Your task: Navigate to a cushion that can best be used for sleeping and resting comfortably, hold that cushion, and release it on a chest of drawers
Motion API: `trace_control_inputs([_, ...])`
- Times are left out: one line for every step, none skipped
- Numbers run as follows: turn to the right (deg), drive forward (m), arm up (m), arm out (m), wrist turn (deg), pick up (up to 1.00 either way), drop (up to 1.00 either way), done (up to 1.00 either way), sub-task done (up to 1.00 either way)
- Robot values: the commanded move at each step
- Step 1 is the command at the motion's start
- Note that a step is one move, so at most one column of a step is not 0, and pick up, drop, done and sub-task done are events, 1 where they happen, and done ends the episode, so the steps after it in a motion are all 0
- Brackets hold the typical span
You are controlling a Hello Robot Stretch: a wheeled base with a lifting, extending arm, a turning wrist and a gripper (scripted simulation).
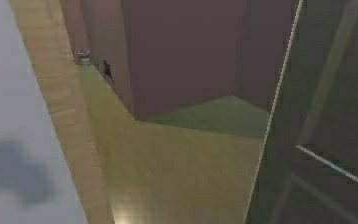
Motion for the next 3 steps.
trace_control_inputs([45.0,0.0,0.0,0.0,0.0,0.0,0.0,0.0,0.0])
trace_control_inputs([45.0,0.0,0.0,0.0,0.0,0.0,0.0,0.0,0.0])
trace_control_inputs([27.0,0.0,0.0,0.0,0.0,0.0,0.0,0.0,0.0])
